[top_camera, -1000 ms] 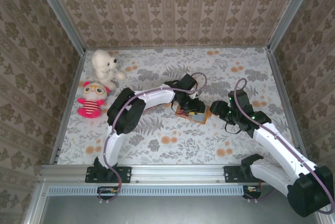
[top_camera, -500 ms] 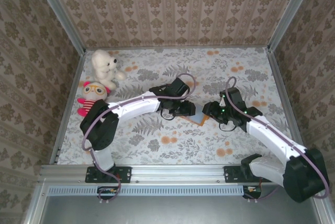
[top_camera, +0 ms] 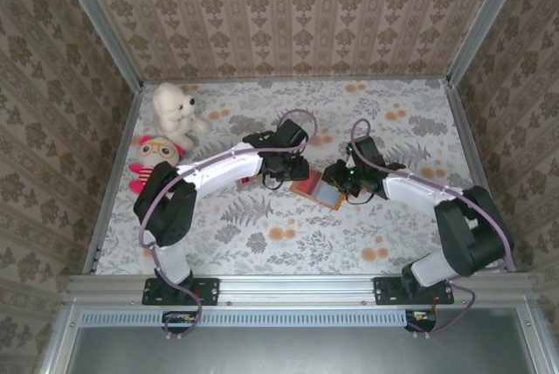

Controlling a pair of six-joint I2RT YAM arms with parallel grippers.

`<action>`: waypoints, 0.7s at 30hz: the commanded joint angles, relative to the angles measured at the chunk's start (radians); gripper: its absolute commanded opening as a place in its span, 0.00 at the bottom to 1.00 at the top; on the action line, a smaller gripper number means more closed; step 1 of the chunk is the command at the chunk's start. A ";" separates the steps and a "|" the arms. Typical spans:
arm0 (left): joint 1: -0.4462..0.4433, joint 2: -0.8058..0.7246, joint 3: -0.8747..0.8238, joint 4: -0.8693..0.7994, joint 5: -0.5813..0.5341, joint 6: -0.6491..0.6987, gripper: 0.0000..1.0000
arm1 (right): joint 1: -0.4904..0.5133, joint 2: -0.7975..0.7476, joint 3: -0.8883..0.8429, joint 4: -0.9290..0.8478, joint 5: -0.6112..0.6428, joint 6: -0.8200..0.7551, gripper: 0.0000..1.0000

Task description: Take the credit cards out of the card holder

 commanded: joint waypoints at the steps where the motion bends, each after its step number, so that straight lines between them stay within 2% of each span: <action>1: 0.027 0.068 0.098 -0.080 -0.012 0.059 0.34 | 0.032 0.065 0.044 0.076 -0.040 0.049 0.24; 5: 0.048 0.144 0.198 -0.165 -0.030 0.090 0.29 | 0.073 0.111 0.079 0.040 -0.001 0.059 0.23; 11: 0.057 0.173 0.248 -0.204 -0.042 0.133 0.29 | 0.092 0.167 0.087 -0.030 0.044 0.052 0.21; 21: 0.059 0.191 0.251 -0.173 0.011 0.132 0.32 | 0.080 0.207 0.112 -0.247 0.088 -0.147 0.25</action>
